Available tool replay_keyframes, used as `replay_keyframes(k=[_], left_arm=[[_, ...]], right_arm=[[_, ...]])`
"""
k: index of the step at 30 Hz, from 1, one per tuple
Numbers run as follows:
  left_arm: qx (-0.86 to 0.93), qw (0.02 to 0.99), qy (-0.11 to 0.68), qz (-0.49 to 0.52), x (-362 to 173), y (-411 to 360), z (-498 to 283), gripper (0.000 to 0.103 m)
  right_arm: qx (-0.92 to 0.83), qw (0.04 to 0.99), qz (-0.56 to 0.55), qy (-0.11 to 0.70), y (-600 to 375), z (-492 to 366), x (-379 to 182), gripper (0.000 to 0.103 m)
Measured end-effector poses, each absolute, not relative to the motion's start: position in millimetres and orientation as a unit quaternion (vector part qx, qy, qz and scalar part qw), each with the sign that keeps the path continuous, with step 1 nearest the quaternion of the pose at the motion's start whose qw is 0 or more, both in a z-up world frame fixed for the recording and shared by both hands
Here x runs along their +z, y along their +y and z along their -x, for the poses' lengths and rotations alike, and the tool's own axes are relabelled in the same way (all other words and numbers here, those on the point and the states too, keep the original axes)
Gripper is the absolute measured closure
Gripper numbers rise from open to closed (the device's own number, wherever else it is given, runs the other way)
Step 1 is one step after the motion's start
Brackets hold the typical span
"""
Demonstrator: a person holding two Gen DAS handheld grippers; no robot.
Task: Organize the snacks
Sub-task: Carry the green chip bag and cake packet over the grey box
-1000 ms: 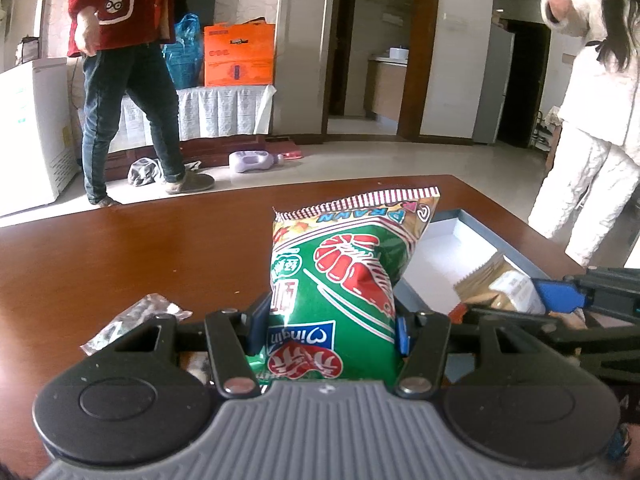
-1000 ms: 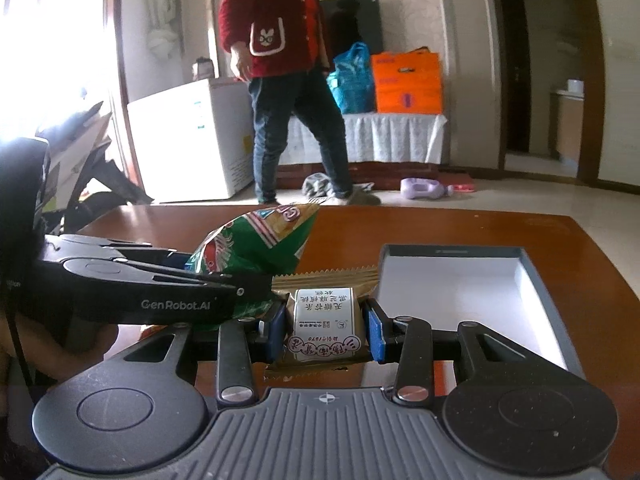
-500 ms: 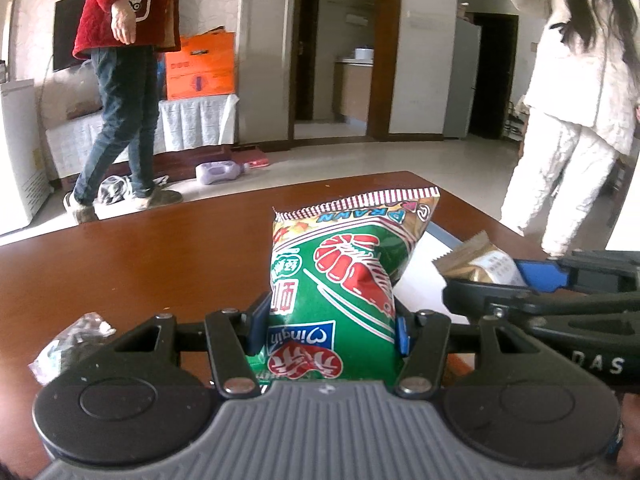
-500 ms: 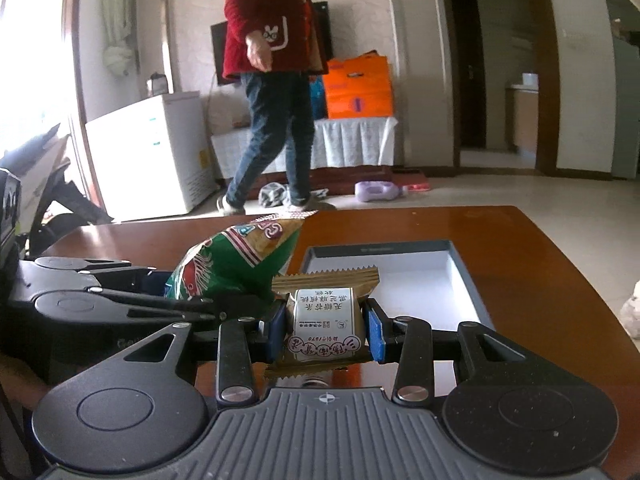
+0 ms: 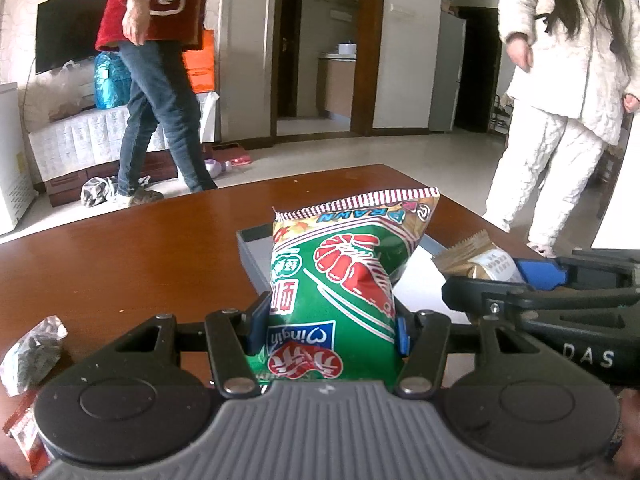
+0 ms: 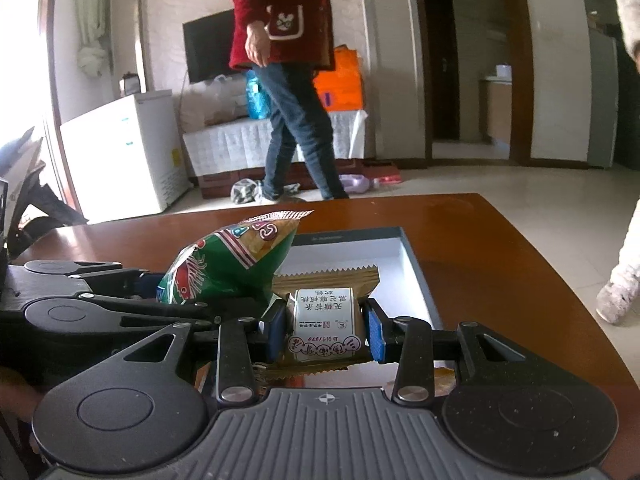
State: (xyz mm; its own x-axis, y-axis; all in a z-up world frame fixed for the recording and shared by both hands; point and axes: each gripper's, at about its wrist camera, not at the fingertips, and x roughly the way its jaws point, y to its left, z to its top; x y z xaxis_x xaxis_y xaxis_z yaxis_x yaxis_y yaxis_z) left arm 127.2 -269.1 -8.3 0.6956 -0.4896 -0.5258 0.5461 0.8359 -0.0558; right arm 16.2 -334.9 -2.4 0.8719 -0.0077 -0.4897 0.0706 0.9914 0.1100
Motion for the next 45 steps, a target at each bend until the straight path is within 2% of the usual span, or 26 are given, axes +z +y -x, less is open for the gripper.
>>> replay_keyframes(k=[21, 36, 40, 45], left_arm=[[-0.311, 0.913, 0.262, -0.036, -10.6, -266.0, -143.4, 0.047], [-0.326, 0.908, 0.26, -0.049, -20.7, -256.7, -145.2, 0.044], [-0.322, 0.908, 0.264, -0.049, -21.3, -255.2, -148.3, 0.039], [-0.321, 0.911, 0.256, -0.047, -18.7, -255.0, -148.4, 0.029]], right_arm=[[-0.026, 0.955, -0.056, 0.289, -349.4, -22.4, -12.7, 0.061], [-0.02, 0.954, -0.006, 0.299, -334.2, -30.7, -14.4, 0.06], [-0.021, 0.953, -0.006, 0.301, -332.5, -31.0, -17.8, 0.06], [-0.024, 0.955, -0.008, 0.294, -333.5, -29.9, -16.1, 0.046]])
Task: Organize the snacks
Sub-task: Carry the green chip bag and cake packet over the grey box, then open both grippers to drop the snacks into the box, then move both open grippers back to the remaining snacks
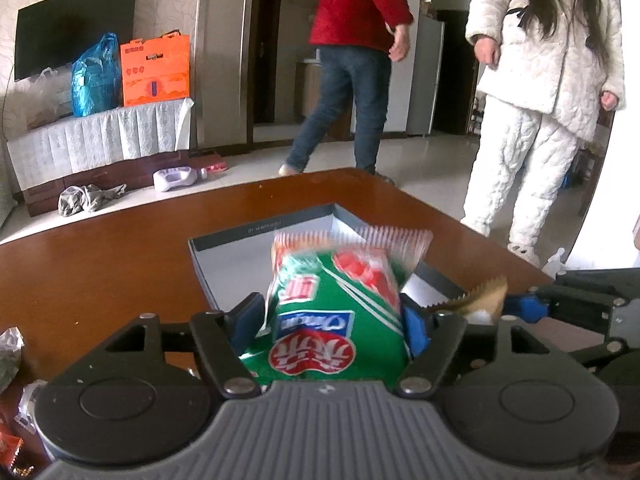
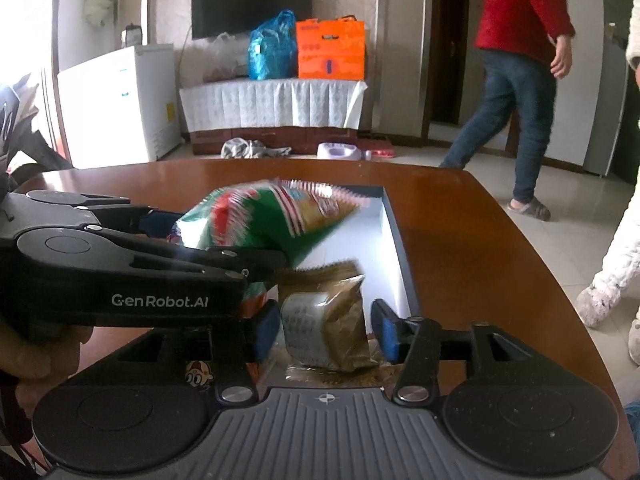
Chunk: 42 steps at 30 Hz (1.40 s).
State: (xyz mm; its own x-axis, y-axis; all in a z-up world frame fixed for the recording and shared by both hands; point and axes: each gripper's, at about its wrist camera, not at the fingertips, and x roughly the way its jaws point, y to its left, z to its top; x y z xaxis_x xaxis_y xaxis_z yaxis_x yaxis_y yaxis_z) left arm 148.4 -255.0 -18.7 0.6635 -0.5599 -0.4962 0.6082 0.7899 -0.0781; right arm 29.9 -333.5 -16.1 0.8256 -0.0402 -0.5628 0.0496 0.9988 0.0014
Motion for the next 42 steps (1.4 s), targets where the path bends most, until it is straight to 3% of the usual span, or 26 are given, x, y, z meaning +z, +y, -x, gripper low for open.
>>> replay_keyframes(k=[2, 3, 42], left_arm=[[-0.329, 0.911, 0.247, -0.038, -15.8, -252.4, -147.0, 0.018], [-0.333, 0.911, 0.241, -0.034, -14.2, -250.7, -145.9, 0.017], [-0.236, 0.944, 0.229, -0.032, 25.5, -109.8, -146.0, 0.017]], right_arm=[[-0.026, 0.957, -0.01, 0.288, -334.2, -29.7, -14.9, 0.045], [-0.03, 0.958, -0.011, 0.285, -334.8, -29.6, -14.0, 0.044], [0.039, 0.969, -0.011, 0.242, -269.0, -49.7, 4.8, 0.034]])
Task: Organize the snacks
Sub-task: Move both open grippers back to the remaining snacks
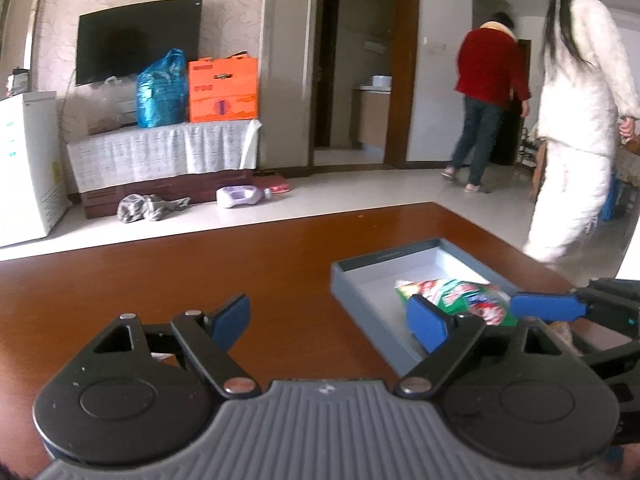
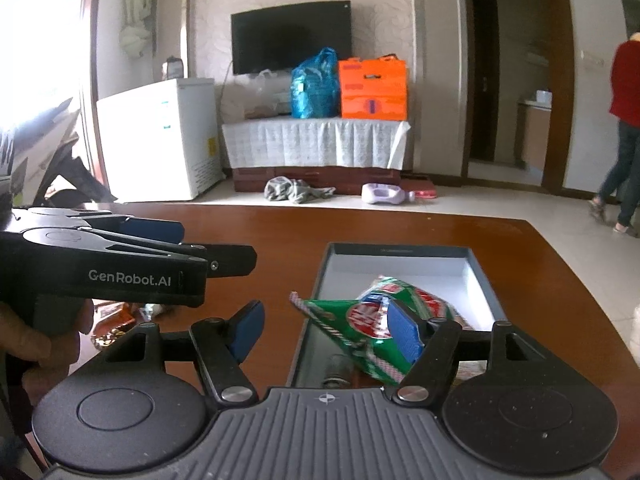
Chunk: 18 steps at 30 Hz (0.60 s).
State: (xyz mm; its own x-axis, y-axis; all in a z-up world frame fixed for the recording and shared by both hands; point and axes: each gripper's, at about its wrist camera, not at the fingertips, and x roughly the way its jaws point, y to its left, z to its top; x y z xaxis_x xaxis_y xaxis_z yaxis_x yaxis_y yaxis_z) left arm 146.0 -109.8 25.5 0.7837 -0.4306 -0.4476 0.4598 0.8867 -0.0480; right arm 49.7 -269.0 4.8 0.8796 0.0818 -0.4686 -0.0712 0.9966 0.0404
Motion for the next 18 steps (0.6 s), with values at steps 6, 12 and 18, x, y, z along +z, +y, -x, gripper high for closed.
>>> replay_keyframes(k=[6, 12, 18], left_arm=[[-0.211, 0.948, 0.234, -0.046, 23.8, -74.0, -144.8, 0.017], [-0.183, 0.953, 0.238, -0.049, 24.2, -32.3, -140.0, 0.017], [-0.164, 0.956, 0.24, -0.044, 28.1, -2.7, -133.7, 0.017]], right_arm=[[0.058, 0.969, -0.008, 0.242, -247.4, -54.3, 8.5, 0.032], [0.076, 0.967, -0.005, 0.241, -227.6, -60.0, 11.8, 0.032], [0.088, 0.966, 0.001, 0.244, -209.6, -64.8, 12.7, 0.03]])
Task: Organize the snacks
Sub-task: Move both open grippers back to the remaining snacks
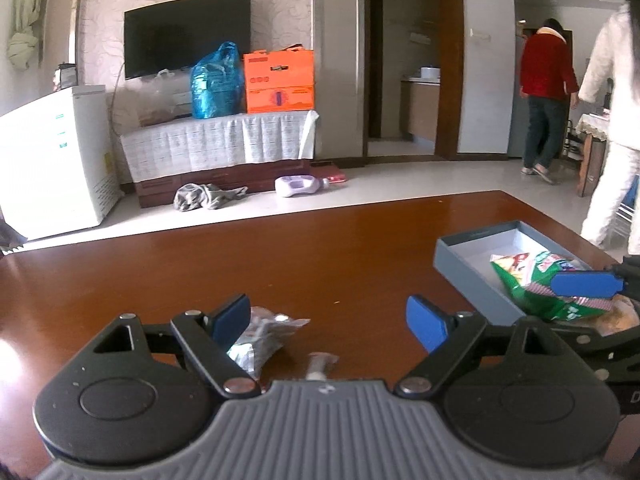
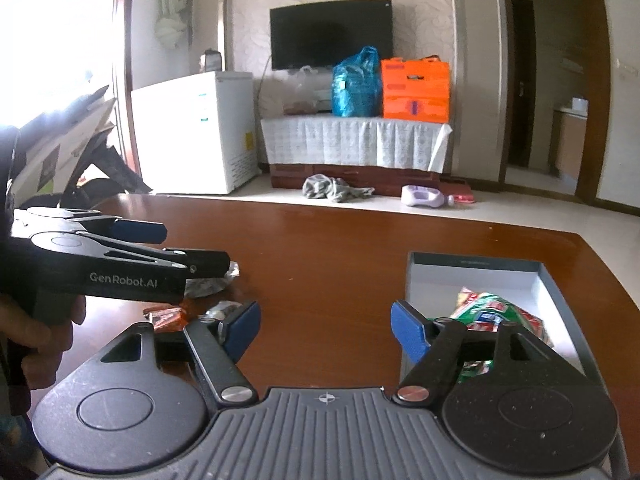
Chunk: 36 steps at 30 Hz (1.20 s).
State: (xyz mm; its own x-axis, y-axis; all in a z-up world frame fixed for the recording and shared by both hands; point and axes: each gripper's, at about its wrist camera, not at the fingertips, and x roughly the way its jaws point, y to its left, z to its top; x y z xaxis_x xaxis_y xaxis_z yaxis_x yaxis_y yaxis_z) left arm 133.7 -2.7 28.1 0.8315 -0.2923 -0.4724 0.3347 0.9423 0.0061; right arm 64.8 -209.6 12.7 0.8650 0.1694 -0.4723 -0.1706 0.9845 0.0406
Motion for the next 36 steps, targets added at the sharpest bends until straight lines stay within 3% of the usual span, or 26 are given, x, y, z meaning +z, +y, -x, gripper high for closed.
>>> replay_keyframes(k=[17, 36], left_arm=[[-0.125, 0.947, 0.293, -0.036, 12.6, 57.3, -140.8, 0.017], [-0.094, 0.924, 0.37, 0.018, -31.9, 53.0, -168.6, 0.017]], right_arm=[[0.145, 0.953, 0.022, 0.265, -152.6, -81.7, 9.0, 0.029], [0.199, 0.924, 0.066, 0.32, -99.4, -86.3, -13.5, 0.029]])
